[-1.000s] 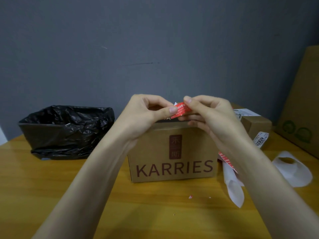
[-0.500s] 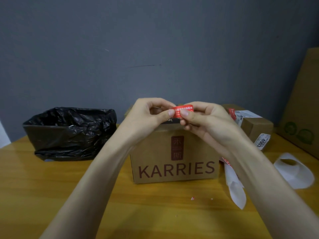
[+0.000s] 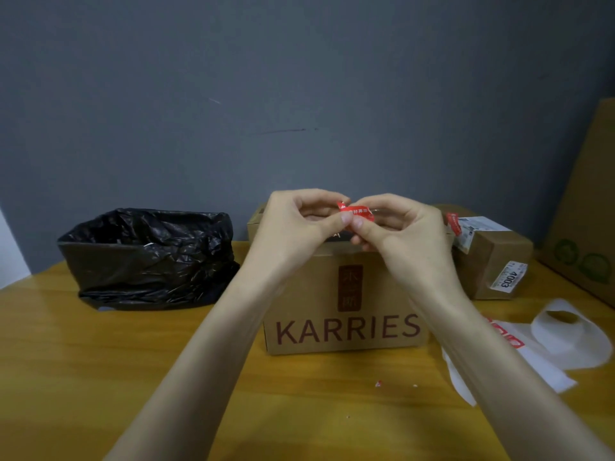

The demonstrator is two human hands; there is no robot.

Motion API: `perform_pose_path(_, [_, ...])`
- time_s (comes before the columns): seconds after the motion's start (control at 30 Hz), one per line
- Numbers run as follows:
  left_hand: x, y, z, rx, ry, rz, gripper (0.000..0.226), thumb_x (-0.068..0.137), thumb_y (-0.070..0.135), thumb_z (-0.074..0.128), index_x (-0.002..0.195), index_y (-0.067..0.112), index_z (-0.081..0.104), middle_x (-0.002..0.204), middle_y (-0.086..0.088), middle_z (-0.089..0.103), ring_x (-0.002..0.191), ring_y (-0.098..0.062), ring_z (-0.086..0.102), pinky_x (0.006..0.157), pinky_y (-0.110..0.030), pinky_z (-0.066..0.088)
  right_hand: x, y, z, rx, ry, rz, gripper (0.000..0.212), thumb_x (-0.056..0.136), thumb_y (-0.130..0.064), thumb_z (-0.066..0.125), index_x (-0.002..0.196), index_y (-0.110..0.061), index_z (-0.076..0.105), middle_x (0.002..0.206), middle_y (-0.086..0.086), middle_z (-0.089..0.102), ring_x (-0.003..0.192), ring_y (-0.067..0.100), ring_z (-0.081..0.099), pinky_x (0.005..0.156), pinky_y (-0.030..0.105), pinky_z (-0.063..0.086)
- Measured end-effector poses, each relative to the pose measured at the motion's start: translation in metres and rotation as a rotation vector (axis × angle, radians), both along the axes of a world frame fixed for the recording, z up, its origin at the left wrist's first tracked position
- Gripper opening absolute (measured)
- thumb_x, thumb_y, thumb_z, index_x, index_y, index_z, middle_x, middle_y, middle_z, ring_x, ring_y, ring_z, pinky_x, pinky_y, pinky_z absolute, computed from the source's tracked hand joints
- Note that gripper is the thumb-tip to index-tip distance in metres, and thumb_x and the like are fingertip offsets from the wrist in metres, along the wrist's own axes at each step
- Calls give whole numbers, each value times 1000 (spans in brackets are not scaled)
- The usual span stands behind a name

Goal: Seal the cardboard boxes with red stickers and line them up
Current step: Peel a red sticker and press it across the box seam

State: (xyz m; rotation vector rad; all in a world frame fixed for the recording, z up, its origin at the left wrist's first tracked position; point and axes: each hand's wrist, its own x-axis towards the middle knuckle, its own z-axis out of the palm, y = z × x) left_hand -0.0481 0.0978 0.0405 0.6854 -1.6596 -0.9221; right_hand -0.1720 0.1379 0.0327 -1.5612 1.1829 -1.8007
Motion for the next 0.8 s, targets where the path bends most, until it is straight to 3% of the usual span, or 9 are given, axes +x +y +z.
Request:
perform_pose_path(0.1, [5, 0, 2, 10, 23, -16, 19, 80, 2, 69, 95, 14, 69, 81, -3, 72, 74, -7, 68, 75, -17, 53, 2, 1, 2, -18, 32, -31, 19, 80, 1, 68, 81, -19, 68, 68, 4, 69, 54, 7, 60, 53, 16, 50])
perform_pose_path(0.17, [9, 0, 2, 3, 3, -9, 32, 79, 2, 70, 105, 20, 66, 79, -3, 71, 75, -10, 68, 78, -21, 53, 3, 3, 4, 13, 70, -28, 32, 80, 1, 68, 101, -24, 66, 67, 6, 69, 55, 8, 62, 56, 18, 52])
perform_pose_path(0.23, [14, 0, 1, 13, -46, -2, 54, 78, 0, 71, 123, 24, 54, 77, -5, 70, 77, -15, 66, 80, -19, 51, 3, 5, 5, 106, 84, 28, 69, 79, 2, 68, 135, -28, 42, 67, 9, 70, 56, 8, 63, 58, 17, 53])
perform_pose_path(0.33, [24, 2, -1, 65, -65, 12, 52, 77, -2, 71, 121, 12, 48, 75, -6, 68, 79, -21, 66, 73, -12, 49, 6, 2, 8, 214, 84, 45, 88, 78, 2, 70, 147, -18, 20, 65, 7, 70, 53, 8, 64, 55, 16, 53])
perform_pose_path(0.43, [37, 3, -1, 103, -72, 18, 40, 75, -3, 72, 105, 12, 50, 68, 0, 68, 75, -18, 67, 78, -21, 52, 15, -6, 7, 233, 181, -63, 86, 75, -10, 76, 144, -15, 24, 57, -2, 69, 58, 11, 67, 65, 27, 58])
perform_pose_path(0.5, [47, 3, 1, 125, -50, 5, 38, 75, -4, 72, 103, 10, 51, 66, 0, 67, 69, -13, 66, 72, -20, 53, 23, -11, 6, 199, 310, -162, 82, 72, -23, 79, 138, -21, 31, 61, -9, 69, 68, 12, 68, 78, 37, 57])
perform_pose_path(0.57, [58, 4, 7, 155, -15, -15, 38, 74, -3, 72, 105, 7, 52, 69, -2, 68, 67, -11, 67, 65, -16, 53, 30, -13, 11, 165, 429, -218, 72, 70, -32, 80, 128, -25, 37, 69, -14, 68, 84, 17, 66, 83, 38, 53])
perform_pose_path(0.67, [77, 2, 16, 147, -10, 16, 30, 73, 4, 74, 98, 10, 57, 70, -1, 70, 69, -11, 68, 67, -17, 51, 40, -19, 16, 154, 431, -187, 50, 68, -33, 81, 104, -22, 48, 71, -11, 70, 79, 15, 66, 78, 37, 54])
perform_pose_path(0.8, [107, -18, 22, 102, -61, 192, 13, 74, 7, 75, 80, 12, 64, 63, 3, 69, 63, -7, 65, 63, -17, 51, 61, -24, 16, 113, 401, -142, 26, 74, -25, 77, 88, -21, 56, 71, -7, 68, 69, 9, 63, 70, 29, 53])
